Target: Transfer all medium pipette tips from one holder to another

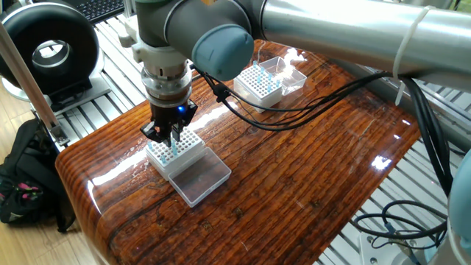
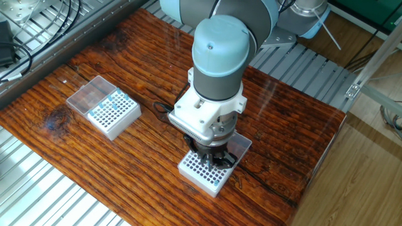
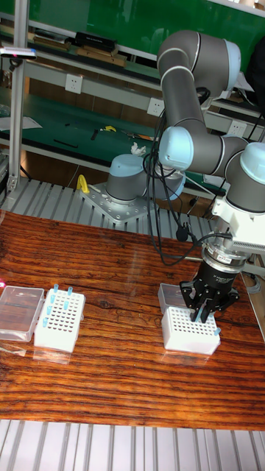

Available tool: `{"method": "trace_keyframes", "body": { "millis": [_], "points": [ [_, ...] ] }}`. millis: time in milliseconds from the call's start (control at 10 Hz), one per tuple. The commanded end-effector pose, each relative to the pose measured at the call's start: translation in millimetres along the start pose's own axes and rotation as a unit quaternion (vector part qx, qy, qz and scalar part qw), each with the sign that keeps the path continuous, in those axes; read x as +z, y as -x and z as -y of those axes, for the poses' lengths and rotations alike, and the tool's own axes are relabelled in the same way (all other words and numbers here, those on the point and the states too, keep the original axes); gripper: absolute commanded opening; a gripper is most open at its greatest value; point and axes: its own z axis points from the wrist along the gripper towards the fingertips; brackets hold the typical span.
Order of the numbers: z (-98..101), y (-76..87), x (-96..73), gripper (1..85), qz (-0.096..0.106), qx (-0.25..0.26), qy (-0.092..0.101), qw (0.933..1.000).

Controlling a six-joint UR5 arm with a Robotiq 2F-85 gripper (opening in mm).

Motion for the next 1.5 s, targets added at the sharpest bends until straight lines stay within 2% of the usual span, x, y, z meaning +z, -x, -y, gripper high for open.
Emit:
{"method": "trace_keyframes", "body": {
  "millis": [0,300,800,1100,1400],
  "points": [
    [-1.9,0.2,-0.3,25.7,-0.001,0.004,0.005,1.0000],
    [-2.8,-0.4,0.1,22.7,-0.002,0.007,0.007,1.0000],
    [-2.6,-4.1,-1.3,13.0,-0.011,0.016,0.004,0.9998],
    [-5.3,-4.3,-9.5,11.3,-0.015,0.019,0.004,0.9997],
    [-4.8,2.6,-17.7,11.0,-0.017,0.019,0.004,0.9997]
  ]
}}
